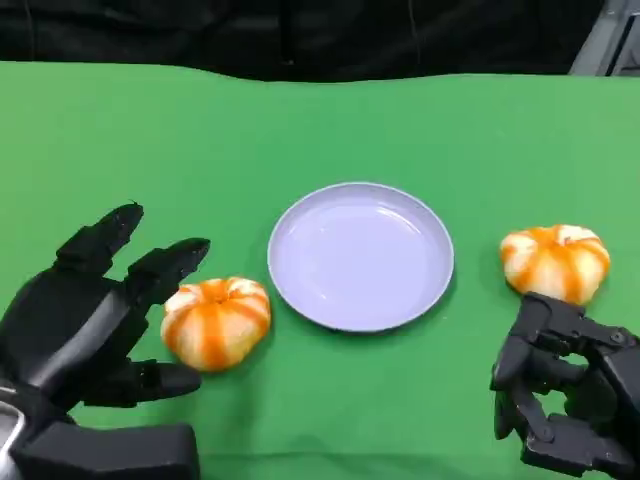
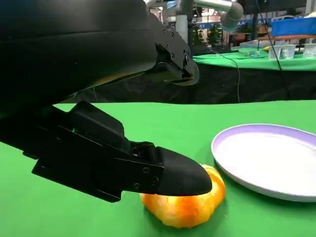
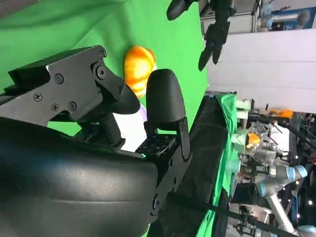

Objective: Grasp the bread from the table and place it into the plate.

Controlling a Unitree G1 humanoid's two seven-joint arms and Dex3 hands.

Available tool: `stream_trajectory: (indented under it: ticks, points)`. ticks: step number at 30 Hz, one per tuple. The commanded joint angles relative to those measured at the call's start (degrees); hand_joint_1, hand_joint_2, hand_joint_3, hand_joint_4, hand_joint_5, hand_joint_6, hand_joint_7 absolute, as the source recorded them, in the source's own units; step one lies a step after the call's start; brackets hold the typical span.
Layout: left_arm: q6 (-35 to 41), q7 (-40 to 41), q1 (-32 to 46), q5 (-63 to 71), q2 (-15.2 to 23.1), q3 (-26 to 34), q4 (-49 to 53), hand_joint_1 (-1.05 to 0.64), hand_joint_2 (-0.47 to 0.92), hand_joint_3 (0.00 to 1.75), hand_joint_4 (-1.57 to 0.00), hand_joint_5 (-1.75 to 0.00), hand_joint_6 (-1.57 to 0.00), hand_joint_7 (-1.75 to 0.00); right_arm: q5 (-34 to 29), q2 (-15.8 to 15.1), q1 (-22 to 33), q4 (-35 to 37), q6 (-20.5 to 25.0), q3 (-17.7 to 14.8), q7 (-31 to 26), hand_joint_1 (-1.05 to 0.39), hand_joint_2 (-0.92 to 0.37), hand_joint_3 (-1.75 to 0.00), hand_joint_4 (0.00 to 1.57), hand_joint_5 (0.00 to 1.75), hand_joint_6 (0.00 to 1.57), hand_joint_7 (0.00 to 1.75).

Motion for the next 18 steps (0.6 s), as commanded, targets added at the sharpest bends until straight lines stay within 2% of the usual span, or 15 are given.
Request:
stream_trajectory:
  ticks: [1,10,11,14,18]
  points:
    - [-0.03,0.88,0.08,-0.07,1.13,0.08,0.41,-0.97,0.92,0.34,0.00,0.00,-0.29,0.00,-0.23,-0.59,-0.07,-0.55,0.26,-0.10,-0.26,-0.01,-0.68,-1.06,0.75,1.75,0.66,1.55]
    - [-0.03,0.88,0.08,-0.07,1.13,0.07,0.41,-0.97,0.92,0.34,0.00,0.00,-0.29,0.00,-0.23,-0.60,-0.07,-0.55,0.26,-0.10,-0.26,-0.01,-0.67,-1.07,0.75,1.75,0.66,1.56]
    - [1.27,-0.19,-1.31,1.50,0.96,-1.01,1.38,-0.97,0.92,0.34,0.00,0.00,-0.29,0.00,-0.28,-0.58,-0.04,-0.52,0.27,-0.11,-0.32,-0.01,-0.68,-1.07,0.75,1.75,0.66,1.56]
    - [6.36,-1.18,-10.89,8.47,-2.91,-8.88,14.15,-0.99,0.92,0.41,0.00,0.00,-0.22,0.00,0.16,-0.54,0.32,-0.77,0.16,-0.27,-0.24,0.00,-0.68,-1.07,0.75,1.75,0.66,1.55]
    - [7.90,0.03,-12.84,8.87,-2.99,-11.05,16.79,-0.99,0.92,0.43,0.00,0.00,-0.21,0.00,0.22,-0.56,0.36,-0.85,0.20,-0.28,-0.23,0.00,-0.68,-1.06,0.75,1.75,0.66,1.54]
